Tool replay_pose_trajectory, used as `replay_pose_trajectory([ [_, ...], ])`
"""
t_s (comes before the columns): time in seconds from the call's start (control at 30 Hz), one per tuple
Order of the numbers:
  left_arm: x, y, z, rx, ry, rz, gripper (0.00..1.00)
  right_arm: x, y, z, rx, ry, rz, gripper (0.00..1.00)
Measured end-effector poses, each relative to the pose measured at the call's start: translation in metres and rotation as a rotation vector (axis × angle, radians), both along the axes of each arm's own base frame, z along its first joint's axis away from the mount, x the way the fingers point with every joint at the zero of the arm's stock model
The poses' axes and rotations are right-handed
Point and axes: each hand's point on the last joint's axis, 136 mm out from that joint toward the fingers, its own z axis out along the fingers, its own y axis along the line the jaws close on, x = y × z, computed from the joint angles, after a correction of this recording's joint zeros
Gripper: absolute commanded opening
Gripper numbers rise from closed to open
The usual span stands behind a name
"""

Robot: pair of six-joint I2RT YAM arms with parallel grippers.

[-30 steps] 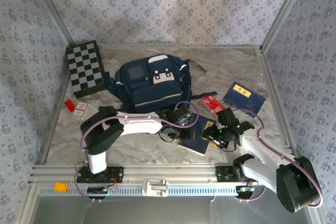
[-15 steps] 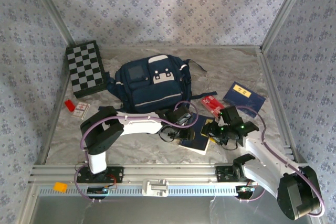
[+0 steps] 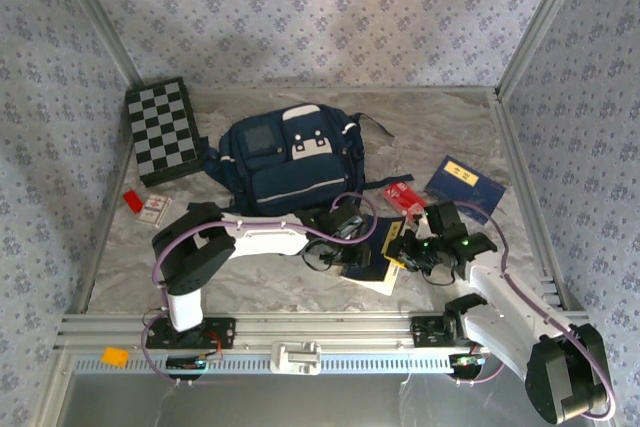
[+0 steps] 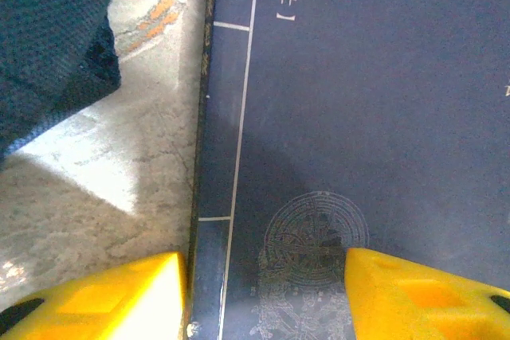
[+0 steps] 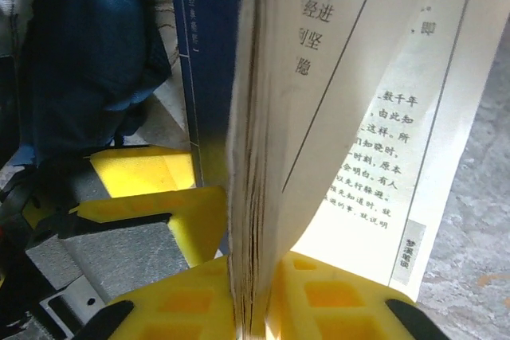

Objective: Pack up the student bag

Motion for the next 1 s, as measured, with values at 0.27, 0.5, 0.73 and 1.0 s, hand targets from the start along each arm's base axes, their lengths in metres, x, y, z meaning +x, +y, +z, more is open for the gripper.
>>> replay_pose_trajectory([
  [0.27,0.001,0.007,0.006,-0.019,-0.019,0.018,0.56,0.002,0.000,0.010,0.027,-0.041,-0.006,0.05],
  [0.5,0.005,0.026,0.038,-0.153,-0.033,0.066,0.69,0.007,0.002,0.029,0.107,-0.086,-0.035,0.03],
  [0.73,0.012,0.058,0.088,-0.362,-0.053,0.125,0.77,0.015,0.015,0.069,0.201,-0.151,-0.023,0.03],
  [1.0,0.043,0.080,0.121,-0.511,-0.064,0.195,0.80,0.028,0.035,0.124,0.315,-0.246,0.017,0.04],
])
